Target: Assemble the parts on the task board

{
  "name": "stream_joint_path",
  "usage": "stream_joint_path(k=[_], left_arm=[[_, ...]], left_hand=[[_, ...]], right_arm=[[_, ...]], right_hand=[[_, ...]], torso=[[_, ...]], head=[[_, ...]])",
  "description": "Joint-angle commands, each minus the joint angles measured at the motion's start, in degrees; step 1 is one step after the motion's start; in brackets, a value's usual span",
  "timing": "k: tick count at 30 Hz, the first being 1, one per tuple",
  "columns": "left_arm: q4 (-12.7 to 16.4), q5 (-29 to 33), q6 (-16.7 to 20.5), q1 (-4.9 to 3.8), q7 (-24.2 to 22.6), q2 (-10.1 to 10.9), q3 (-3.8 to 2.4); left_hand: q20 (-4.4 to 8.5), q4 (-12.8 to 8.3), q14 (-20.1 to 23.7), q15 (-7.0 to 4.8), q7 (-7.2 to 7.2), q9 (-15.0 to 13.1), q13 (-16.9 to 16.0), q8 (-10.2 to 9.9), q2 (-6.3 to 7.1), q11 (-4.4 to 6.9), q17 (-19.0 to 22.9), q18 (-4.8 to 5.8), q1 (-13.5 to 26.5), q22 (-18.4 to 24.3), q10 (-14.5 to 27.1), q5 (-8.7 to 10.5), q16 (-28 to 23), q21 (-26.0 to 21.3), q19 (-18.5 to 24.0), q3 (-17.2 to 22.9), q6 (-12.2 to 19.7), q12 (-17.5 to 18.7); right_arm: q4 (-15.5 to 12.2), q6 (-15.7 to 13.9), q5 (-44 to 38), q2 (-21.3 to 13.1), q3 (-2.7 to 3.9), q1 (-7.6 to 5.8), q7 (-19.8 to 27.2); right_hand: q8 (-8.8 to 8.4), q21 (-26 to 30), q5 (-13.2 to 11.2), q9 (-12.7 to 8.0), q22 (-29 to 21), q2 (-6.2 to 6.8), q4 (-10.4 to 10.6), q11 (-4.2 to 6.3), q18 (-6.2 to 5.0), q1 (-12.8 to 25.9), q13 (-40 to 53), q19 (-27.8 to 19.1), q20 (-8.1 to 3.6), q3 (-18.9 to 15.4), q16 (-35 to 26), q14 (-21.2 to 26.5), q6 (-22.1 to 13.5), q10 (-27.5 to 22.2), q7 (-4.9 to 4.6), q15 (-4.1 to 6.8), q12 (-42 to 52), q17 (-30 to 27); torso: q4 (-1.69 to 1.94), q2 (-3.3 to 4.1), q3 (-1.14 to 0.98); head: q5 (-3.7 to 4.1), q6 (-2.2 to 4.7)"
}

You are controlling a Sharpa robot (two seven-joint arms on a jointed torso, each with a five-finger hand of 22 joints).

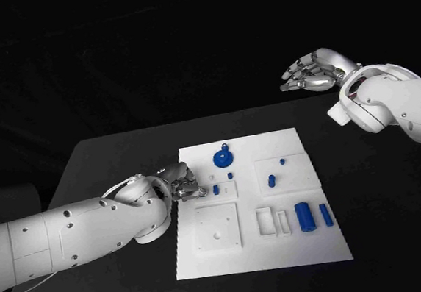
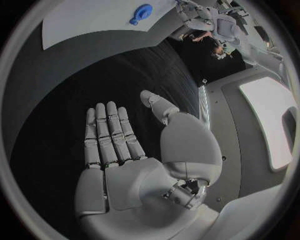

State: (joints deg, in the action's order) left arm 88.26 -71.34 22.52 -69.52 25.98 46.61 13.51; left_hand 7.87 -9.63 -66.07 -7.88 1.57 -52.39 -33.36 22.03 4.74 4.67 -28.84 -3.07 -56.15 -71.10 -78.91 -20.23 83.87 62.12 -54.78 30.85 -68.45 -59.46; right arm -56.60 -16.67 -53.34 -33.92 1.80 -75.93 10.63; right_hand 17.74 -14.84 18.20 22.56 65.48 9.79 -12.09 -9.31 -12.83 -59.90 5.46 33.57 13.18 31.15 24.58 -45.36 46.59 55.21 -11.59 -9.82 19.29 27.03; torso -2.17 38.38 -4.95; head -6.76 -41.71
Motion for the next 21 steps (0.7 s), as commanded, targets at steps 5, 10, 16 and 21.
stream_joint_path(k=[5, 10, 16, 21], left_arm=[[0.0, 2.0, -1.9, 0.38, -0.1, -0.1, 0.33], [-0.1, 2.7, -1.9, 0.38, -0.3, -0.1, 0.33], [-0.3, 2.8, -1.9, 0.38, -0.2, -0.1, 0.33], [-0.4, 2.9, -1.7, 0.38, -0.2, -0.1, 0.33]], left_hand=[[7.71, -1.7, -4.2, -4.69, -2.78, 0.0, 0.1, 0.4, -0.74, 2.64, 0.1, -0.19, 0.6, -0.1, -1.4, 1.68, 0.0, 0.2, -0.3, 2.4, -2.3, -0.2], [7.72, 2.6, -4.1, -4.73, -2.71, 0.0, 0.4, 0.7, 1.65, 2.50, 0.2, -0.27, 3.5, 0.0, -1.4, 8.22, -0.3, -0.1, -0.3, 2.0, -2.0, -0.1], [7.81, 6.8, -4.0, -4.79, -2.69, 0.2, 0.7, 0.9, 4.56, 2.52, 0.3, -0.49, 5.5, -0.1, -1.3, 11.14, -0.5, -0.3, -0.3, 2.6, -1.7, 0.0], [7.81, 8.8, -4.0, -4.80, -2.69, 0.2, 0.8, 1.0, 5.91, 2.52, 0.3, -0.56, 5.9, -0.2, -1.3, 11.60, -0.5, -0.4, -0.3, 3.1, -1.6, 0.0]], right_arm=[[0.0, 0.7, 0.1, 0.0, 0.03, -0.04, 0.5], [0.0, 0.7, 0.1, 0.0, 0.03, -0.04, 0.5], [0.0, 0.7, 0.2, 0.0, 0.03, -0.04, 0.5], [-0.2, 0.7, 0.2, 0.0, 0.03, -0.04, 0.5]], right_hand=[[0.38, 0.2, 0.3, -0.1, 0.1, -0.12, 0.0, -0.07, 0.90, 0.5, -0.1, -0.1, 0.00, -0.4, -0.2, -0.2, -0.4, 0.3, 0.05, -0.16, -0.3, -0.1], [0.38, 0.3, 0.4, -0.1, 0.1, -0.14, 0.1, -0.07, 0.90, 0.6, -0.2, -0.1, 0.01, -0.5, -0.1, -0.2, -0.4, 0.3, 0.04, -0.16, -0.4, -0.2], [0.37, 0.4, 0.6, -0.1, 0.2, -0.13, 0.2, -0.07, 0.89, 0.7, -0.3, -0.1, 0.01, -0.5, -0.1, -0.2, -0.4, 0.3, 0.04, -0.16, -0.5, -0.3], [0.37, 0.4, 0.7, -0.2, 0.2, -0.12, 0.2, -0.07, 0.89, 0.7, -0.4, -0.1, 0.01, -0.6, -0.1, -0.2, -0.4, 0.4, 0.04, -0.16, -0.5, -0.3]], torso=[[0.00, -0.01, -0.02], [-0.02, -0.02, -0.04], [-0.03, 0.00, -0.04], [-0.02, 0.01, -0.06]], head=[[0.04, 0.00], [0.03, -0.04], [0.03, -0.05], [0.05, -0.05]])
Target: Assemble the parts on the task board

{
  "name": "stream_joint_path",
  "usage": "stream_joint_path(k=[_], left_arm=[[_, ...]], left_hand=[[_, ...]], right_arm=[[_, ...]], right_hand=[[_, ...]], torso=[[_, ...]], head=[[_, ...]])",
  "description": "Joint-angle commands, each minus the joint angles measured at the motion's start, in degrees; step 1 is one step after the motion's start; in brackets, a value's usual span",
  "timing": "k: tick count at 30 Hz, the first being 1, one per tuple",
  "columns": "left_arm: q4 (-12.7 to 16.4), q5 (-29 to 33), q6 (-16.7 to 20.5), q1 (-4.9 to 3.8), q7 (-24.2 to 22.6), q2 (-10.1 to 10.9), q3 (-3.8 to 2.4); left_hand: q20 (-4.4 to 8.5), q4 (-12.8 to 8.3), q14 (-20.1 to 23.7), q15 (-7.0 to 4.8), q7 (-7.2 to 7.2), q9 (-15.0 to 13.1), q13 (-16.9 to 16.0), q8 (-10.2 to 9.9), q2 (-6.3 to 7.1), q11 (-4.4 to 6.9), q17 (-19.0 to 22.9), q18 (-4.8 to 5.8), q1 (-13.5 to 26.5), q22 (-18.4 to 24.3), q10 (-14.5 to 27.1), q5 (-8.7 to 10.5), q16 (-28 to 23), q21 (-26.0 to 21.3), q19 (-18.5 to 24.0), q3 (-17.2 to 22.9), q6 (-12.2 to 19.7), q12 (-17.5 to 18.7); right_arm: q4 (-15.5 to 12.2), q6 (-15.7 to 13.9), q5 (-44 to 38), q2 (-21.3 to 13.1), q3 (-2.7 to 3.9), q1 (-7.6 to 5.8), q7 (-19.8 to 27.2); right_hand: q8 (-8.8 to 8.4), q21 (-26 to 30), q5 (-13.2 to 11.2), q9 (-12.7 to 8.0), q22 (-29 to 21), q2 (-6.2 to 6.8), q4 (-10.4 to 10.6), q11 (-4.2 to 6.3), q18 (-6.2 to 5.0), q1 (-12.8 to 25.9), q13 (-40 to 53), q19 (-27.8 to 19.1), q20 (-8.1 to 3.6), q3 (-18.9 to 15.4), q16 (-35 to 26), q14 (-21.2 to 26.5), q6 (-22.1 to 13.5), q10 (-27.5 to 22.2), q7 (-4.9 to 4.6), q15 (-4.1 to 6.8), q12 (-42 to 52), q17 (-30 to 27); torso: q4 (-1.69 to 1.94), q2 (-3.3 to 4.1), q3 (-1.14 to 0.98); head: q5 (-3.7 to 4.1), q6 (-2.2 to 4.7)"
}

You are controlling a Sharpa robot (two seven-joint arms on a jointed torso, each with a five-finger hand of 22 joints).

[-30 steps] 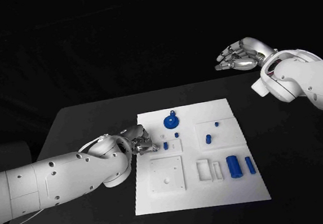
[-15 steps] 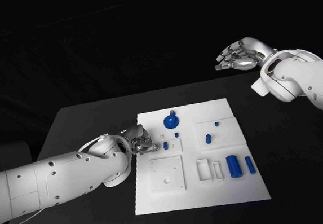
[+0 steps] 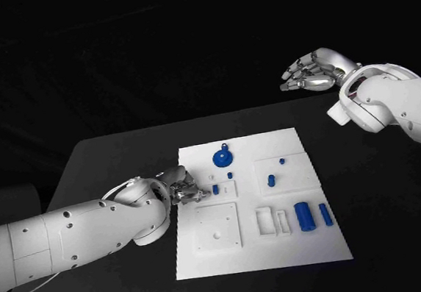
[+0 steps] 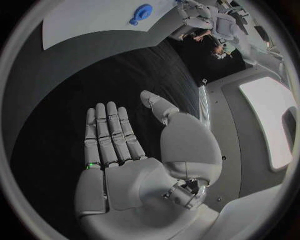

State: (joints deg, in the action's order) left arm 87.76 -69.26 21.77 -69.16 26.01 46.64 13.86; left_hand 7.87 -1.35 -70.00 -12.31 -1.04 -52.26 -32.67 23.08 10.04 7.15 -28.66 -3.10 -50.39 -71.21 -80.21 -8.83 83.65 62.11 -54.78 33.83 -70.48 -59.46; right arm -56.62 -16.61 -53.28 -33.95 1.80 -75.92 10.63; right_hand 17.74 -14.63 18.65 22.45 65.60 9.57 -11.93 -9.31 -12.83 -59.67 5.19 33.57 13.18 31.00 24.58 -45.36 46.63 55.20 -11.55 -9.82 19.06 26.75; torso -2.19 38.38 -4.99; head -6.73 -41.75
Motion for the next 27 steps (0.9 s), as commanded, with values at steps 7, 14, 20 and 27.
stream_joint_path(k=[7, 14, 20, 27], left_arm=[[0.0, 0.8, -0.8, 0.01, -0.2, -0.1, -0.03], [-0.1, 0.8, -0.5, 0.01, -0.3, -0.1, -0.03], [-0.1, 0.8, 0.0, 0.01, -0.4, -0.1, -0.04], [-0.2, 0.9, 0.0, 0.00, -0.5, -0.2, -0.05]], left_hand=[[7.82, 1.1, -0.1, -0.37, -0.09, 0.1, 0.1, 0.0, 0.90, 0.04, 0.1, -0.57, 0.1, -0.1, 0.0, 0.31, -0.3, -0.3, -0.3, 0.2, 0.5, 0.0], [7.81, 1.6, -0.1, -0.38, -0.08, 0.1, 0.1, 0.0, 1.11, 0.03, 0.1, -0.58, 0.1, -0.1, 0.0, 0.38, -0.3, -0.3, -0.3, 0.3, 0.5, 0.0], [7.81, 3.6, -0.1, -0.41, -0.08, 0.0, 0.2, 0.2, 2.59, 0.03, 0.1, -0.66, 0.1, -0.2, 0.0, 0.82, -0.3, -0.3, -0.4, 0.7, 0.6, 0.0], [7.79, 6.2, 0.0, -0.42, -0.05, 0.0, 0.2, 0.3, 4.13, 0.00, 0.1, -0.78, -0.7, -0.3, 0.1, 4.59, -0.4, -0.4, -0.4, 0.9, 0.9, 0.1]], right_arm=[[-0.2, 0.6, 0.1, 0.0, 0.03, -0.04, 0.5], [-0.2, 0.6, 0.1, 0.0, 0.03, -0.04, 0.5], [-0.1, 0.6, 0.1, 0.0, 0.03, -0.04, 0.5], [0.0, 0.6, 0.1, 0.0, 0.03, -0.04, 0.5]], right_hand=[[0.37, 0.2, 0.3, -0.1, 0.1, 0.11, 0.1, -0.07, 0.88, 0.5, -0.1, -0.1, 0.00, -0.4, -0.1, -0.2, -0.4, 0.4, -0.01, -0.16, -0.3, -0.1], [0.37, 0.3, 0.4, -0.1, 0.1, 0.11, 0.1, -0.07, 0.88, 0.5, -0.2, -0.1, 0.00, -0.4, -0.1, -0.2, -0.4, 0.4, -0.01, -0.15, -0.3, -0.1], [0.37, 0.3, 0.4, -0.1, 0.1, 0.12, 0.1, -0.07, 0.88, 0.5, -0.2, -0.1, 0.00, -0.4, -0.1, -0.2, -0.4, 0.4, -0.01, -0.15, -0.3, -0.2], [0.38, 0.3, 0.4, -0.1, 0.1, 0.11, 0.1, -0.07, 0.87, 0.4, -0.2, -0.1, 0.00, -0.4, -0.1, -0.2, -0.4, 0.4, -0.01, -0.15, -0.3, -0.2]], torso=[[0.04, 0.01, 0.02], [0.05, 0.00, 0.03], [0.04, 0.01, 0.05], [0.03, -0.01, 0.03]], head=[[0.09, -0.03], [0.11, 0.01], [0.12, 0.05], [0.16, 0.11]])
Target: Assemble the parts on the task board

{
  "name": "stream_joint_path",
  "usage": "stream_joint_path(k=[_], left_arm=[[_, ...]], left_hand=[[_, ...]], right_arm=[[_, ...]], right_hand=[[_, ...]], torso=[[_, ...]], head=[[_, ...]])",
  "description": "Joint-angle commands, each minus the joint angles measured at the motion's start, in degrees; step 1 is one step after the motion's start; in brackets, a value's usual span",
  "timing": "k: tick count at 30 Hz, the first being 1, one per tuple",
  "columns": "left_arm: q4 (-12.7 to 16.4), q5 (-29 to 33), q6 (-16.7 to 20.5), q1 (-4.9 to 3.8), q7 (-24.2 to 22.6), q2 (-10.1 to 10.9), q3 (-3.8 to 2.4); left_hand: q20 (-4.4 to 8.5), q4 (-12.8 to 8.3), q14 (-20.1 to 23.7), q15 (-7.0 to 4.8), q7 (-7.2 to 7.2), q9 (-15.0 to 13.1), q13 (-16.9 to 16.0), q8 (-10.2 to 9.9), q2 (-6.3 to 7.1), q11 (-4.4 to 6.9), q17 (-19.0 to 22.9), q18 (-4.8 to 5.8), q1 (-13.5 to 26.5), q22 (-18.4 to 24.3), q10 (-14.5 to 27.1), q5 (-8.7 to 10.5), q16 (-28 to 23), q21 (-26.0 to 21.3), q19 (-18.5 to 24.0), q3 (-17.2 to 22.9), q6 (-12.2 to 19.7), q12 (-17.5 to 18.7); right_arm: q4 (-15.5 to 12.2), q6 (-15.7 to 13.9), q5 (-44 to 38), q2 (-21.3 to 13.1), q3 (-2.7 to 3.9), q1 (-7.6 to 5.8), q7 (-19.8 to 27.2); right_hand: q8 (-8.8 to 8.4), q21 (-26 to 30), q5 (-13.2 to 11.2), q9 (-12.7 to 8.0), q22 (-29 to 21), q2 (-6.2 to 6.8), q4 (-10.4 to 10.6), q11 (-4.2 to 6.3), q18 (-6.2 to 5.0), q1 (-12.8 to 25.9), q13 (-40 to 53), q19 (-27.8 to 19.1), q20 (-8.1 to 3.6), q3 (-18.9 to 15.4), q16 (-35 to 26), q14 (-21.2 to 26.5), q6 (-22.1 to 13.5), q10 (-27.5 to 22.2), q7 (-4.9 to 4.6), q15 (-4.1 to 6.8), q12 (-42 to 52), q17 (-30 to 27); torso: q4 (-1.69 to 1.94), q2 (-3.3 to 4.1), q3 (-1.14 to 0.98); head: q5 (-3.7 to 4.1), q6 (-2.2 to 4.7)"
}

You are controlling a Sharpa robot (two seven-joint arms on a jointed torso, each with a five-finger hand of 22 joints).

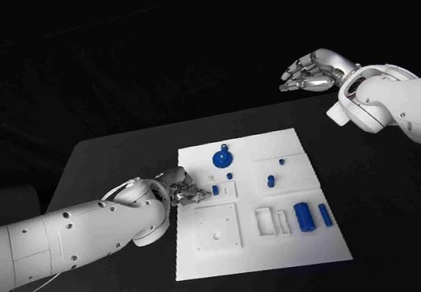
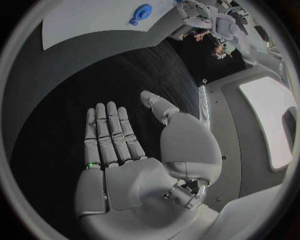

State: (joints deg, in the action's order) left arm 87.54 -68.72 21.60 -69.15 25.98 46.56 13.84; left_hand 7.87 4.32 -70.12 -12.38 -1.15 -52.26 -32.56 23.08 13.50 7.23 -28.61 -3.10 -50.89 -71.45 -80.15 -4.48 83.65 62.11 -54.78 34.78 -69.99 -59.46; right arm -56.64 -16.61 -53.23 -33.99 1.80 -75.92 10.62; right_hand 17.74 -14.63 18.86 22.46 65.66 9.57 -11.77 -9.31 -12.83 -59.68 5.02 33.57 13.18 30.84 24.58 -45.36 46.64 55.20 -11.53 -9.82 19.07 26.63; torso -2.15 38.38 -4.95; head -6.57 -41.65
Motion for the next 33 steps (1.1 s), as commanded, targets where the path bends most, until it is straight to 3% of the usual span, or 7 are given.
stream_joint_path(k=[1, 13, 26, 33], left_arm=[[0.1, 0.4, 0.1, -0.01, -0.6, -0.2, -0.04], [0.2, 0.7, 0.1, -0.02, -0.9, 0.0, -0.05], [0.5, 2.2, -0.2, -0.03, -1.5, 0.4, -0.07], [0.6, 2.5, 0.1, -0.05, -1.8, 0.6, -0.08]], left_hand=[[7.78, 0.7, 0.2, -0.34, 0.08, 0.0, 0.1, 0.3, 0.77, -0.08, 0.1, -0.78, -0.2, -0.1, 0.0, 0.30, -0.4, -0.4, -0.4, 0.0, 0.5, 0.1], [7.72, 3.4, 0.3, -0.27, 0.15, 0.1, 0.2, 0.2, 2.71, -0.15, 0.2, -0.80, 0.1, -0.1, 0.1, 0.92, -0.7, -0.6, -0.2, -0.6, 0.7, 0.3], [7.67, 3.0, 0.6, -0.14, 0.34, 0.3, 0.3, -0.1, 1.26, -0.31, 0.4, -0.81, -2.7, -0.2, 0.3, -0.68, -1.0, -0.6, 0.1, -1.0, 1.2, 0.8], [7.59, 4.1, 0.7, -0.10, 0.41, 0.4, 0.4, -0.2, 1.89, -0.38, 0.4, -0.72, -2.3, -0.2, 0.3, -0.26, -1.1, -0.8, 0.1, -1.7, 1.4, 1.0]], right_arm=[[0.0, 0.6, 0.0, 0.0, 0.03, -0.04, 0.5], [0.0, 0.6, 0.0, 0.0, 0.03, -0.03, 0.6], [0.1, 0.6, 0.0, 0.0, 0.03, 0.01, 0.6], [0.2, 0.7, 0.0, 0.0, 0.03, 0.08, 0.6]], right_hand=[[0.38, 0.3, 0.2, -0.1, 0.1, 0.11, -0.1, -0.07, 0.88, 0.4, -0.1, -0.1, 0.00, -0.3, -0.1, -0.2, -0.5, 0.4, -0.02, -0.15, -0.4, -0.1], [0.38, 0.4, 0.3, -0.1, 0.1, 0.11, -0.1, -0.06, 0.87, 0.4, -0.1, -0.1, -0.01, -0.3, -0.1, -0.2, -0.5, 0.5, -0.01, -0.15, -0.4, -0.2], [0.39, 0.4, 0.3, -0.1, 0.2, 0.09, -0.1, -0.06, 0.86, 0.3, -0.2, -0.1, -0.01, -0.3, -0.1, -0.2, -0.5, 0.5, -0.01, -0.14, -0.4, -0.2], [0.39, 0.4, 0.3, -0.1, 0.2, 0.09, -0.2, -0.06, 0.86, 0.3, -0.2, -0.1, -0.01, -0.3, 0.0, -0.2, -0.5, 0.5, -0.01, -0.14, -0.4, -0.3]], torso=[[-0.02, 0.00, -0.01], [-0.01, -0.02, -0.04], [0.00, -0.01, 0.01], [0.03, 0.00, 0.01]], head=[[0.02, 0.01], [0.11, 0.06], [0.16, 0.08], [0.19, 0.05]])
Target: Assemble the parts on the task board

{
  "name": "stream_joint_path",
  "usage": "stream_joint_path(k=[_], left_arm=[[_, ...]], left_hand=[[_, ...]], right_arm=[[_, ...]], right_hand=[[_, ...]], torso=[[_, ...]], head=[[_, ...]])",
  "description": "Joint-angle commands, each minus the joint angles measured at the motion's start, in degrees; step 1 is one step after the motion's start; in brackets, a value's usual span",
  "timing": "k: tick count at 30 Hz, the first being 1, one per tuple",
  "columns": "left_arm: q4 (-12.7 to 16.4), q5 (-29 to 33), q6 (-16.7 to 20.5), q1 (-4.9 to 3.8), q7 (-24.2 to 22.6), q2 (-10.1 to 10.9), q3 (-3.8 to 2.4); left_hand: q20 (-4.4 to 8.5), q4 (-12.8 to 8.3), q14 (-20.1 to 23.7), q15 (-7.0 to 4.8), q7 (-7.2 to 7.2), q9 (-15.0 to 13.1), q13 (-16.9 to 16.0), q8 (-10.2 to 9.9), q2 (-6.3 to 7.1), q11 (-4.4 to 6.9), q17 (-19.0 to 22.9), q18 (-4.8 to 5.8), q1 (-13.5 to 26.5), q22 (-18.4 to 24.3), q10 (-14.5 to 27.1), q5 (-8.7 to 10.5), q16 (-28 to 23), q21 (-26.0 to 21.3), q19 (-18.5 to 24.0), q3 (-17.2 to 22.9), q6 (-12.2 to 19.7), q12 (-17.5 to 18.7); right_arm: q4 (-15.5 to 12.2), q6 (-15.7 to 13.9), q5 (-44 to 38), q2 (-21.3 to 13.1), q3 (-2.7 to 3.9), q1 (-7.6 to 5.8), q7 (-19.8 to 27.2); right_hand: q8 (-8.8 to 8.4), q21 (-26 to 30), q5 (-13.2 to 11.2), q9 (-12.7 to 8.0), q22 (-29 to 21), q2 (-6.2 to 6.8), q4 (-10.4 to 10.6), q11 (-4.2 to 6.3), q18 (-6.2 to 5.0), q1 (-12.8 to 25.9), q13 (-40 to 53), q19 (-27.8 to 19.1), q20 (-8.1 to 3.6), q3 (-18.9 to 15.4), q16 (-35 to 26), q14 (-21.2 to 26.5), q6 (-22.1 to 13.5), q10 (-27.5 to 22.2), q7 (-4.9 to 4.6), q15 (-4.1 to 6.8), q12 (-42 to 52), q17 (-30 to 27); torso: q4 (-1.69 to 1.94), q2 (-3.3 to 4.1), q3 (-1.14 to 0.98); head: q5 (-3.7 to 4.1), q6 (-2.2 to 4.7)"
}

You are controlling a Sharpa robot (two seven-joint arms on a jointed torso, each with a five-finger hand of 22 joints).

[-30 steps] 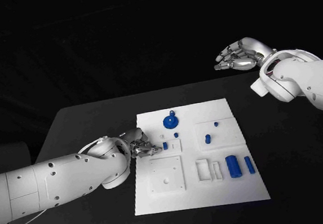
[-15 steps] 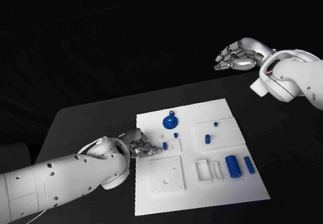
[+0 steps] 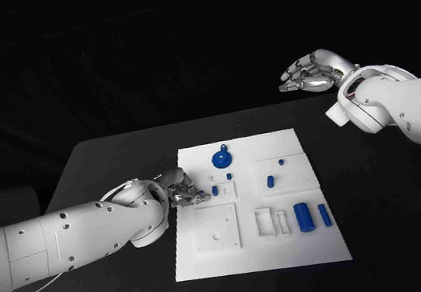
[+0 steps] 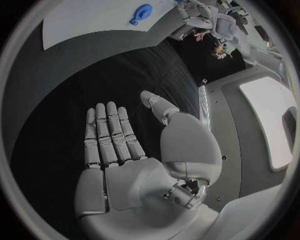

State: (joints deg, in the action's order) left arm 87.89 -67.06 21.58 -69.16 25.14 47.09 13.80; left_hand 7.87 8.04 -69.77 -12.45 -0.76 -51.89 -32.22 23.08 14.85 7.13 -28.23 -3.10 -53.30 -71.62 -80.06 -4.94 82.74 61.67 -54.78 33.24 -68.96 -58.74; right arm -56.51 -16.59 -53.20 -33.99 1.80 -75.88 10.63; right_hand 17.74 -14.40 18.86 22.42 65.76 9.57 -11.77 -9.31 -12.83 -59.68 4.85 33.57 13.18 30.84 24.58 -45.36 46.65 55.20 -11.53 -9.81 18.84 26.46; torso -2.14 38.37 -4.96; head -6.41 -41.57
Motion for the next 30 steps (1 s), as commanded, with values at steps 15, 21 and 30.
stream_joint_path(k=[15, 21, 30], left_arm=[[0.6, 1.8, 0.9, -0.09, -1.9, 0.9, -0.18], [0.7, 2.6, 1.0, -0.09, -2.4, 1.1, -0.25], [0.9, 5.7, -0.1, -0.16, -2.8, 1.9, -0.62]], left_hand=[[7.61, 3.7, 1.9, 0.52, 1.07, 2.0, 0.4, -2.5, 2.35, -1.13, 0.7, -0.86, 1.4, 0.2, 2.1, 2.08, -1.5, -2.0, 1.8, -11.6, 4.8, 1.5], [7.64, 8.5, 1.7, 0.67, 1.30, 3.0, 0.4, -2.8, 2.14, -1.32, 0.9, -0.82, -2.8, 0.2, 2.0, 2.13, -1.6, -2.3, 1.3, -13.0, 5.5, 1.5], [7.45, 8.7, 1.8, 0.95, 1.53, 3.6, 0.6, -2.8, 1.20, -1.58, 1.1, -0.49, -5.3, 0.2, 2.1, 1.04, -1.8, -2.4, 1.1, -10.9, 5.4, 1.8]], right_arm=[[0.0, 0.6, 0.0, 0.0, 0.03, 0.12, 0.5], [0.0, 0.7, 0.0, -0.1, 0.03, 0.15, 0.6], [0.1, 0.7, 0.0, -0.1, 0.03, 0.25, 0.5]], right_hand=[[0.37, 0.3, 0.4, -0.1, 0.1, 0.12, -0.2, -0.07, 0.86, 0.2, -0.1, -0.1, 0.00, -0.3, 0.0, -0.2, -0.5, 0.5, -0.03, -0.15, -0.3, -0.2], [0.37, 0.3, 0.4, -0.1, 0.1, 0.12, -0.2, -0.07, 0.86, 0.2, -0.2, -0.1, 0.00, -0.4, 0.0, -0.2, -0.5, 0.6, -0.04, -0.16, -0.3, -0.2], [0.37, 0.3, 0.4, -0.1, 0.2, 0.10, -0.2, -0.07, 0.86, 0.2, -0.2, -0.1, 0.00, -0.4, 0.0, -0.2, -0.5, 0.6, -0.05, -0.16, -0.3, -0.2]], torso=[[0.00, -0.01, 0.01], [-0.03, 0.00, 0.01], [-0.03, -0.03, 0.00]], head=[[0.08, 0.01], [0.07, 0.04], [0.02, 0.02]])
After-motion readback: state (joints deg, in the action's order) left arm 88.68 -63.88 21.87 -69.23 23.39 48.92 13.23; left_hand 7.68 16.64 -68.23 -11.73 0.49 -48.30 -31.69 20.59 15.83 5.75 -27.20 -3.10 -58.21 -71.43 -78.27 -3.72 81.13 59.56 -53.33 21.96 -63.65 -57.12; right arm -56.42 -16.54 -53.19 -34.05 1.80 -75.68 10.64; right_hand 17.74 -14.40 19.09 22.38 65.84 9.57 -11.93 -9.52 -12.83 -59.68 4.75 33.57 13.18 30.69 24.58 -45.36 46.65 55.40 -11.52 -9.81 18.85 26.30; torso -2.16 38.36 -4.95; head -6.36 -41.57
